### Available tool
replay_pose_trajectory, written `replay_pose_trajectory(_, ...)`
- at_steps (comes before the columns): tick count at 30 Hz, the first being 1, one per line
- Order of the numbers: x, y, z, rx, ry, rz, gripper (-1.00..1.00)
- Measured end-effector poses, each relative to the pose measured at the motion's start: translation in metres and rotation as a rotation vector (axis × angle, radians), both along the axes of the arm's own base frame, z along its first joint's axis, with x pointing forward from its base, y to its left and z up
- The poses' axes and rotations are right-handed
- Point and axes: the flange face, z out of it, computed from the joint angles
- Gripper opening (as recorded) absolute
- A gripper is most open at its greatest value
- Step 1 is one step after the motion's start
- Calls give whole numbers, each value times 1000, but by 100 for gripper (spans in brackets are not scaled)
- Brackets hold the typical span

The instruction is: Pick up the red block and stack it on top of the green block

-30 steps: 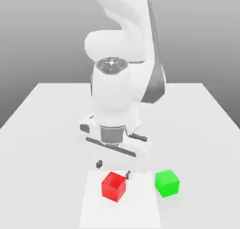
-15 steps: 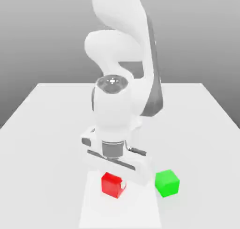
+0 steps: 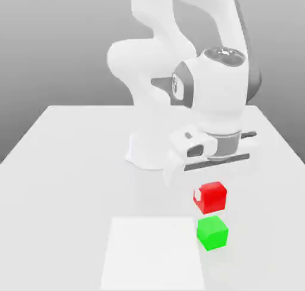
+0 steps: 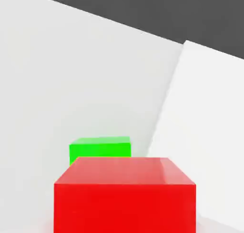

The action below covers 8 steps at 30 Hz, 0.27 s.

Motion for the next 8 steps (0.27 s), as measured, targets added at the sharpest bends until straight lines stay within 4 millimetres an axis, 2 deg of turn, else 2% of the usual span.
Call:
replay_pose_trajectory(4,0,0,-39,-1,0,11,-100)
replay_pose_trajectory(5,-1,0,-46,-1,0,11,100)
replay_pose_trajectory(8,-1,0,-46,-1,0,11,100)
